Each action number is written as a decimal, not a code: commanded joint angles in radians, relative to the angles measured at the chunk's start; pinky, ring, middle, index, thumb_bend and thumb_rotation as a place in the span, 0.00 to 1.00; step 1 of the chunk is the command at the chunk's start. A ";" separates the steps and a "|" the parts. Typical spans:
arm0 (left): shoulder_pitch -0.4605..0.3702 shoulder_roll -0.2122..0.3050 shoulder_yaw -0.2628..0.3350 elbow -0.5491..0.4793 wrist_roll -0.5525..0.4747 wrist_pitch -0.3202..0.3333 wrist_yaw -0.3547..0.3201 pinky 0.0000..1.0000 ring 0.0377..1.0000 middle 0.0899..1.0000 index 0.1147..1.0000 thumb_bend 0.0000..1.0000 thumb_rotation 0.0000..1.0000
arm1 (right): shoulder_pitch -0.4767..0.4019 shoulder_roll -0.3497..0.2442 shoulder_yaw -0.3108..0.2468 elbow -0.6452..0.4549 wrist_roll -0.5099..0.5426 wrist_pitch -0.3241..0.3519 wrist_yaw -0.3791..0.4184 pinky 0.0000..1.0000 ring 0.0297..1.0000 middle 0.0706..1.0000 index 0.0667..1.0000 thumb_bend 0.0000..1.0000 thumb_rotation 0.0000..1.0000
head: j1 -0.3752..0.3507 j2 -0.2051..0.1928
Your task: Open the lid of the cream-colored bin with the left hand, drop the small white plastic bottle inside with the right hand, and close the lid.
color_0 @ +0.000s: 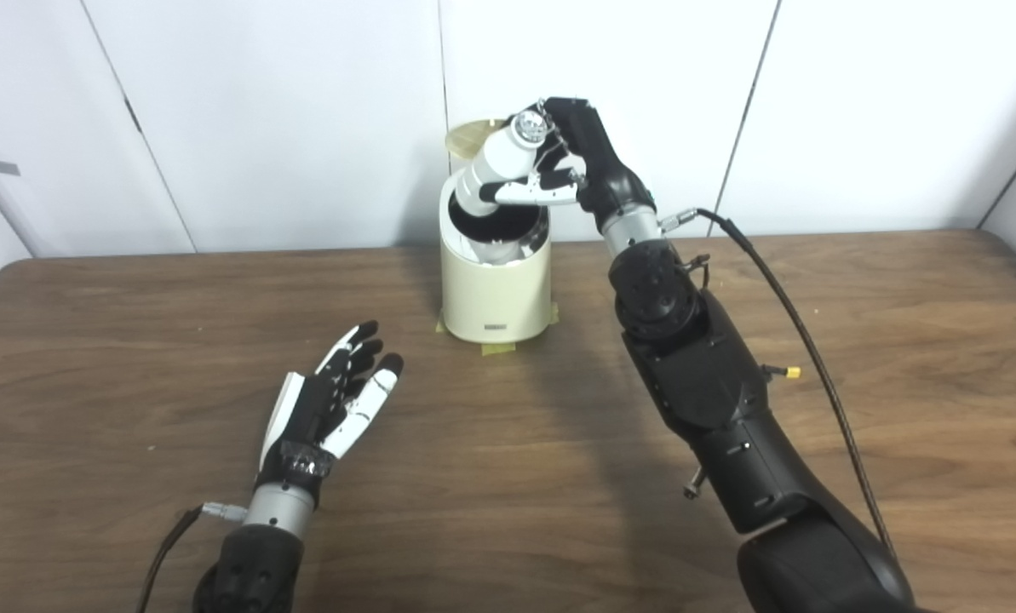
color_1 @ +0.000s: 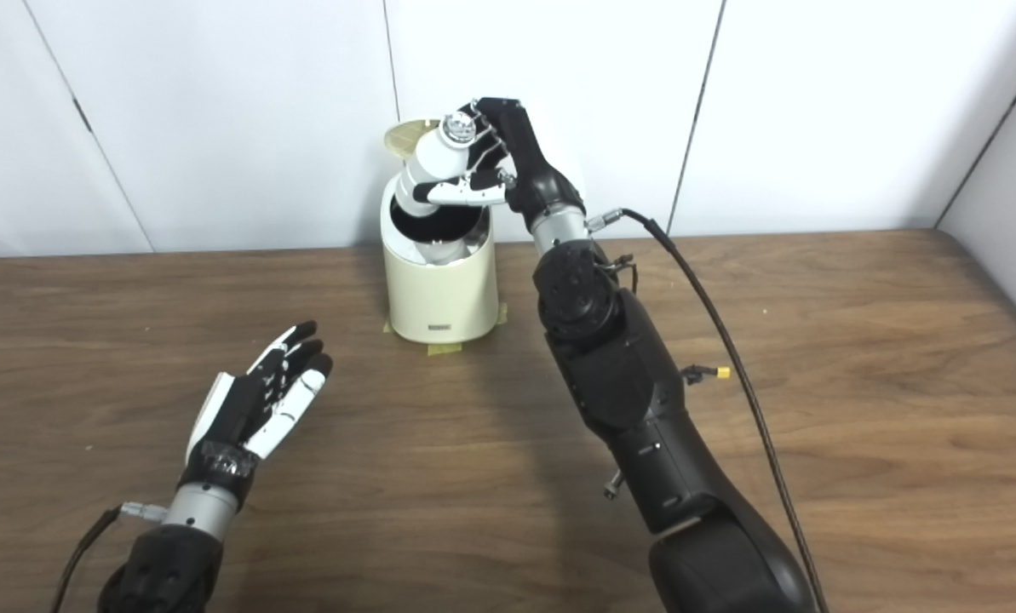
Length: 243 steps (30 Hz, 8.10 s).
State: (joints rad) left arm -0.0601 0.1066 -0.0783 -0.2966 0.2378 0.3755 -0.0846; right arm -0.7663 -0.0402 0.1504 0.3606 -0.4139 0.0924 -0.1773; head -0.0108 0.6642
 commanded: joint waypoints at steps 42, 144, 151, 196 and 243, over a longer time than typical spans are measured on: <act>-0.034 -0.003 0.009 -0.018 0.004 -0.020 0.015 0.87 0.90 0.89 0.95 0.63 0.71 | -0.053 -0.063 0.099 0.022 -0.122 -0.040 0.063 0.60 0.64 0.62 0.57 0.72 0.08 | 0.000 0.005; -0.637 0.079 0.075 0.369 -0.189 0.035 -0.053 0.92 0.92 0.91 0.91 0.57 0.94 | 0.728 -0.003 -0.223 -0.595 0.519 0.123 0.258 0.95 0.97 0.95 0.93 0.65 0.98 | 0.037 -0.042; -0.692 0.088 0.069 0.445 -0.179 -0.006 -0.047 0.92 0.91 0.91 0.92 0.56 0.95 | 0.740 0.006 -0.217 -0.584 0.517 0.112 0.247 0.92 0.96 0.94 0.93 0.64 0.98 | 0.036 -0.049; -0.845 0.107 -0.191 0.542 0.116 -0.130 -0.084 0.89 0.90 0.86 0.81 0.59 0.93 | 0.756 -0.022 -0.183 -0.463 0.440 0.008 0.216 0.89 0.91 0.89 0.90 0.58 0.95 | 0.040 -0.210; -0.744 0.258 -0.376 0.374 0.558 -0.189 -0.351 0.89 0.87 0.85 0.82 0.65 0.96 | 0.757 -0.059 -0.170 -0.510 0.355 0.062 0.191 0.76 0.85 0.84 0.92 0.56 0.95 | 0.046 -0.150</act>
State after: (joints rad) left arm -0.7795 0.3402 -0.4567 0.1074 0.7765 0.1848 -0.4225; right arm -0.0119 -0.0887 -0.0171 -0.1301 -0.0526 0.1446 0.0114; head 0.0353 0.5139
